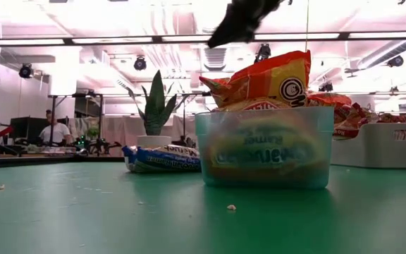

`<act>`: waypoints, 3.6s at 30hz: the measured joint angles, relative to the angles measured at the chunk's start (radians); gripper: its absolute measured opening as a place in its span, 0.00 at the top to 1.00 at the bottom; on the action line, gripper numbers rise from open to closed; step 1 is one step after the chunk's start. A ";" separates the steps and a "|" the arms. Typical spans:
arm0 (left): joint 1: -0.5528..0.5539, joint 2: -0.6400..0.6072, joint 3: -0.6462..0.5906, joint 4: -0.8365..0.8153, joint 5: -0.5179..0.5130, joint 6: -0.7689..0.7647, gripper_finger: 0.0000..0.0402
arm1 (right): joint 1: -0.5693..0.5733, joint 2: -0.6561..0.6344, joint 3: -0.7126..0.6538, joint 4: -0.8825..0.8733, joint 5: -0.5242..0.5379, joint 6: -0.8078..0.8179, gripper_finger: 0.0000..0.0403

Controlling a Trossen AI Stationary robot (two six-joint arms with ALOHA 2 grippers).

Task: Sort Maruchan noodles
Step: Put the blue noodle pack into the white bin

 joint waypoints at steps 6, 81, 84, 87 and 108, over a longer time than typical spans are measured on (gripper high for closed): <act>0.029 0.000 -0.023 0.040 0.001 -0.024 1.00 | -0.055 -0.207 -0.194 0.000 0.051 0.126 0.98; 0.697 -0.163 -0.758 0.908 0.792 0.446 1.00 | -0.166 0.396 0.125 0.124 -0.253 0.479 0.38; 0.696 -0.139 -0.764 0.909 0.810 0.438 1.00 | -0.166 0.429 0.154 0.085 -0.255 0.481 0.38; 0.695 -0.109 -0.766 0.900 0.822 0.430 1.00 | -0.166 0.447 0.167 0.070 -0.259 0.495 0.38; 0.692 -0.039 -0.770 0.931 0.826 0.378 1.00 | -0.113 0.610 0.265 0.112 -0.353 0.488 0.38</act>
